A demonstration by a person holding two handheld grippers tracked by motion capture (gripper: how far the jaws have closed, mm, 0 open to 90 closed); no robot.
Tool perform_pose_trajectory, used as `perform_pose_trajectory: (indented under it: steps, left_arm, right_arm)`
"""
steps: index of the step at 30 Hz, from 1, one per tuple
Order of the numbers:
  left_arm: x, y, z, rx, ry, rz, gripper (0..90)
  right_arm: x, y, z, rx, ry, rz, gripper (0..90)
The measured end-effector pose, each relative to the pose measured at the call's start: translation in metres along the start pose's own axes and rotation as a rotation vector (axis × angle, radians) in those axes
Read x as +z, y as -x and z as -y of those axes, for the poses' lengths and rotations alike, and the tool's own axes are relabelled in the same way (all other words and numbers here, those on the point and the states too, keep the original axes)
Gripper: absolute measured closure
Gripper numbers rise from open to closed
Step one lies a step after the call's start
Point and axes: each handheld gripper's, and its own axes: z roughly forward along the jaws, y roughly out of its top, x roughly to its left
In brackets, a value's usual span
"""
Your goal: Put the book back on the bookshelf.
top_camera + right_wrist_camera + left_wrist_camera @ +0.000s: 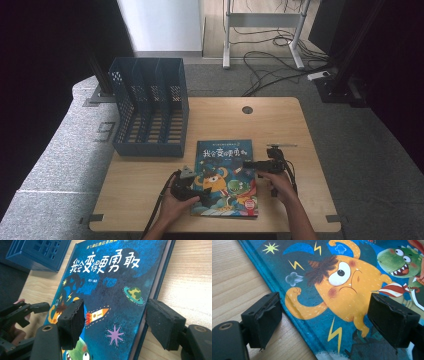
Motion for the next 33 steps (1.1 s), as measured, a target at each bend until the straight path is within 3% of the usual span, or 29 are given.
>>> perform_pose_trajectory:
  steps: [8, 12, 17, 18, 20, 23, 28, 33]
  left_arm:
    - [0.000, -0.001, 0.000, -0.001, 0.000, 0.004, 12.0]
    - [0.000, -0.001, 0.000, -0.004, 0.002, 0.008, 11.8]
    - [-0.001, -0.003, 0.000, -0.016, 0.007, 0.023, 11.4]
    - [-0.001, -0.005, 0.000, -0.036, 0.014, 0.041, 10.8]
    - [-0.002, -0.007, 0.000, -0.046, 0.014, 0.058, 11.2]
    - [-0.002, -0.007, 0.000, -0.045, 0.014, 0.057, 11.7]
    - [-0.002, -0.007, 0.000, -0.043, 0.013, 0.058, 11.8]
    - [-0.002, -0.007, 0.000, -0.039, 0.011, 0.057, 11.8]
  right_arm:
    - [-0.004, 0.003, 0.000, 0.012, 0.000, -0.041, 31.6]
    - [-0.009, 0.005, -0.001, 0.020, 0.012, -0.095, 32.6]
    - [-0.012, 0.004, -0.001, 0.015, 0.013, -0.119, 35.0]
    - [-0.009, 0.001, 0.000, 0.002, -0.018, -0.198, 36.5]
    - [-0.006, -0.004, 0.001, -0.015, -0.013, -0.188, 37.1]
    - [0.002, -0.019, -0.001, -0.099, -0.009, -0.054, 37.2]
    - [0.005, -0.021, -0.006, -0.117, 0.029, 0.016, 40.6]
    - [0.006, -0.017, -0.010, -0.113, 0.048, 0.031, 42.8]
